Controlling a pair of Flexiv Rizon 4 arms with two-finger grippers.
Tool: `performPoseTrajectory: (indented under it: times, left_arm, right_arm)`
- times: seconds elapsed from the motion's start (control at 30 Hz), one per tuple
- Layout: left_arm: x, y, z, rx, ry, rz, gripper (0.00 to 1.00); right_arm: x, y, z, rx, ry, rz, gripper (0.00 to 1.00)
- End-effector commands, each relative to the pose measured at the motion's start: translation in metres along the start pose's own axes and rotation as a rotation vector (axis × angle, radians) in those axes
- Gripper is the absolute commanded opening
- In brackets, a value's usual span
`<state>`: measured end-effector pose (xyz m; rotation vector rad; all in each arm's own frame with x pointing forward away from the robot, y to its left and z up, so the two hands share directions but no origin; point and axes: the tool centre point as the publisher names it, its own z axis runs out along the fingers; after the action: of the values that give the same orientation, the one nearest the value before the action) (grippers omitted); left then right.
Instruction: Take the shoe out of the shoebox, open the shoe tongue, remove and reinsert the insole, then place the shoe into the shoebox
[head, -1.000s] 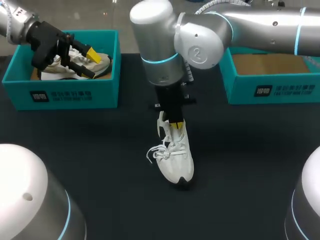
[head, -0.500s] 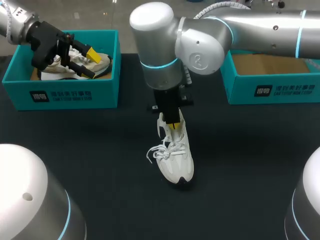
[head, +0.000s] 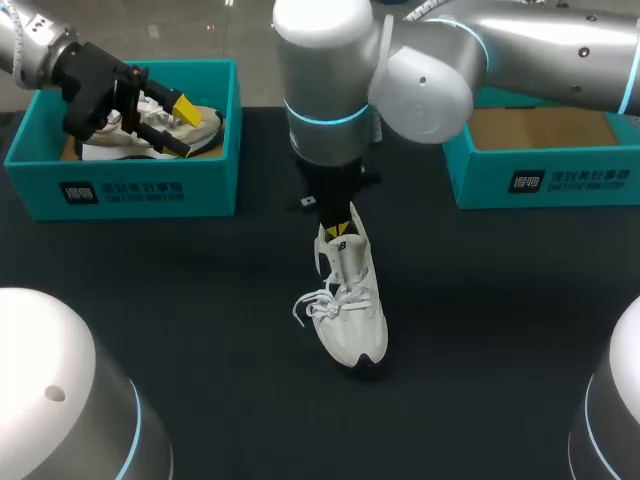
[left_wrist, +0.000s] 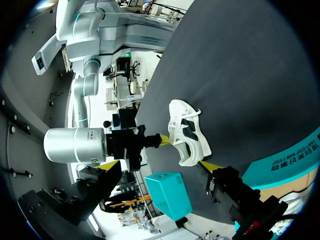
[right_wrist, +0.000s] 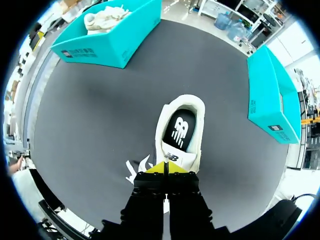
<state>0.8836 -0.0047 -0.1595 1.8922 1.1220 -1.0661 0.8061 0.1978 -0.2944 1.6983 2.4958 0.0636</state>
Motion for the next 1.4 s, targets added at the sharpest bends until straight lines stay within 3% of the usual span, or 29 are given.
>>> performPoseTrajectory:
  times: [0.03,0.23,0.33,0.43,0.63,1.03,1.13,1.23,1.4]
  left_arm:
    - [0.000,0.000,-0.001,0.002,0.003,0.001,1.00]
    - [0.000,0.000,-0.001,0.002,0.003,0.001,1.00]
    - [0.000,0.000,-0.001,0.002,0.003,0.001,1.00]
    - [0.000,0.000,-0.001,0.002,0.003,0.001,1.00]
    - [0.000,0.000,-0.001,0.002,0.003,0.001,1.00]
    - [0.000,0.000,-0.001,0.002,0.003,0.001,1.00]
    - [0.000,0.000,-0.001,0.002,0.003,0.001,1.00]
    - [0.000,0.000,-0.001,0.002,0.003,0.001,1.00]
    - [0.000,0.000,-0.001,0.002,0.003,0.001,1.00]
  right_arm:
    - [-0.008,-0.008,0.001,-0.086,0.058,-0.095,0.00]
    - [-0.008,-0.008,0.001,-0.086,0.058,-0.095,0.00]
    - [-0.013,0.004,-0.001,-0.168,0.083,-0.381,0.00]
    - [-0.019,0.013,-0.007,-0.167,-0.001,-0.622,0.00]
    - [-0.029,0.033,-0.010,-0.161,-0.084,-0.852,0.00]
    - [-0.044,0.069,0.005,-0.115,-0.177,-1.005,0.00]
    - [-0.048,0.076,0.007,-0.109,-0.188,-1.023,0.26]
    - [-0.050,0.081,0.011,-0.102,-0.187,-1.044,0.42]
    - [-0.047,0.087,0.020,-0.091,-0.180,-1.093,0.46]
